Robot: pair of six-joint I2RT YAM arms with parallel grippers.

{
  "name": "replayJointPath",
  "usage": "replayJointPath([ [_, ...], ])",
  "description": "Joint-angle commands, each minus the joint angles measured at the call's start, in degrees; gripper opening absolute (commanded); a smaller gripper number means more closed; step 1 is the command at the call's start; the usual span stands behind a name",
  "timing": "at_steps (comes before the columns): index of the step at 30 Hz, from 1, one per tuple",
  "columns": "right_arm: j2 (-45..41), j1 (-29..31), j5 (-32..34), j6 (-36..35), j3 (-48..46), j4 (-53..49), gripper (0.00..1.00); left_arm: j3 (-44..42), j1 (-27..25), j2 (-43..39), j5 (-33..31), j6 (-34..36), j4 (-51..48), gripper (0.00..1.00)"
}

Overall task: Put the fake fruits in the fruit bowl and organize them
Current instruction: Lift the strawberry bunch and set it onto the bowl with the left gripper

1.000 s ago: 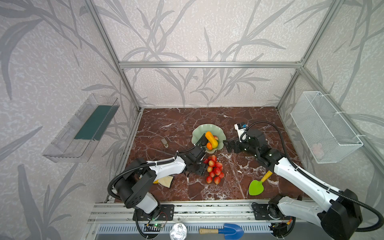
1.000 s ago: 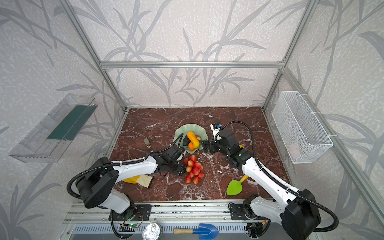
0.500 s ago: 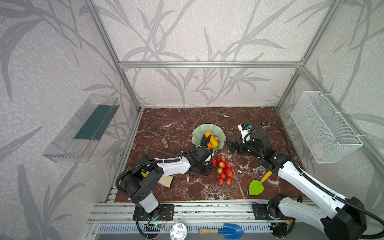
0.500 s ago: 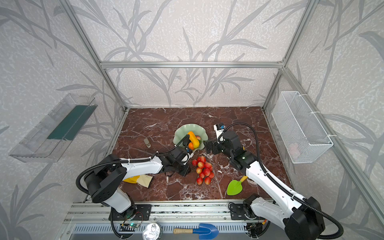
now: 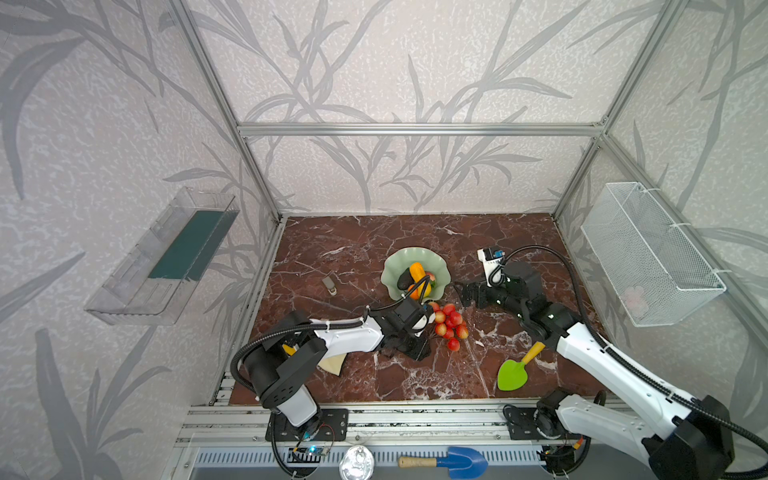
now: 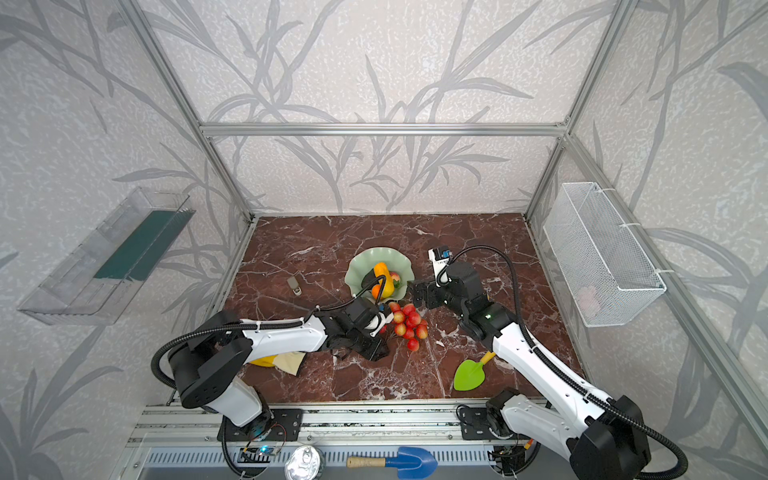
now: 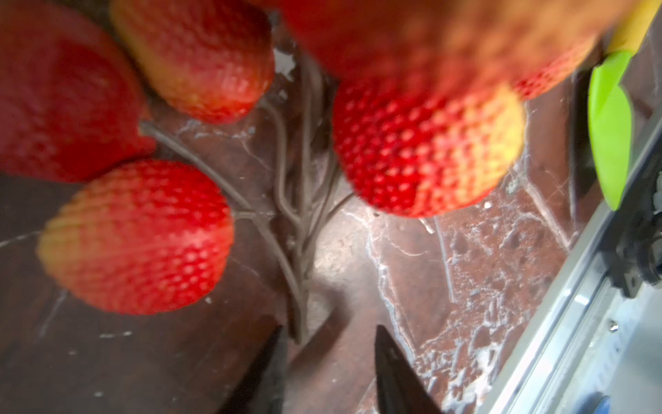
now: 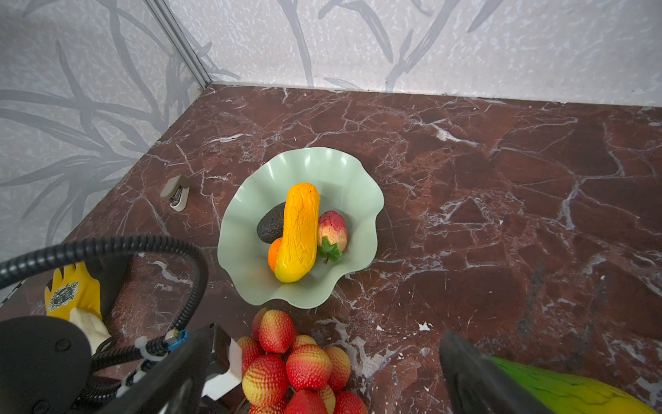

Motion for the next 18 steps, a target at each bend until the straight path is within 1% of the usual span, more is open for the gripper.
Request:
replayJointPath([
  [1, -1.6, -0.3, 0.0, 0.3, -0.8, -0.5, 0.99, -0.1, -0.3, 0.3, -2.1, 0.3, -3.1, 0.59],
  [2, -1.8, -0.3, 0.1, 0.3, -0.8, -0.6, 0.99, 0.2, -0.3, 0.6, -2.4, 0.1, -2.9, 0.62],
  [4, -2.2, -0.3, 0.0, 0.3, -0.8, -0.7, 0.99, 0.8, -0.4, 1.3, -3.2, -0.3, -2.6, 0.65],
  [7, -2.7, -0.4, 0.1, 0.4, -0.8, -1.0, 0.99, 1.8, -0.4, 2.7, -4.4, -0.7, -1.6, 0.64],
  [8, -2.9, -0.5, 0.1, 0.4, -0.8, -1.1, 0.99, 2.3, -0.5, 3.3, -4.6, -0.9, -1.3, 0.61],
  [10, -3.2, -0.4, 0.1, 0.5, -0.8, -1.4, 0.99, 2.9, -0.5, 4.2, -4.1, -1.1, -0.8, 0.53],
  [15, -4.4, -0.4, 0.6, 0.6, -1.2, -1.9, 0.99, 2.7, -1.0, 5.1, -2.2, -1.0, 1.3, 0.25],
  [18, -5.1, -0.4, 1.2, 1.0, -1.5, -1.9, 0.99, 1.8, -1.5, 5.0, -1.2, -0.9, 2.0, 0.12],
])
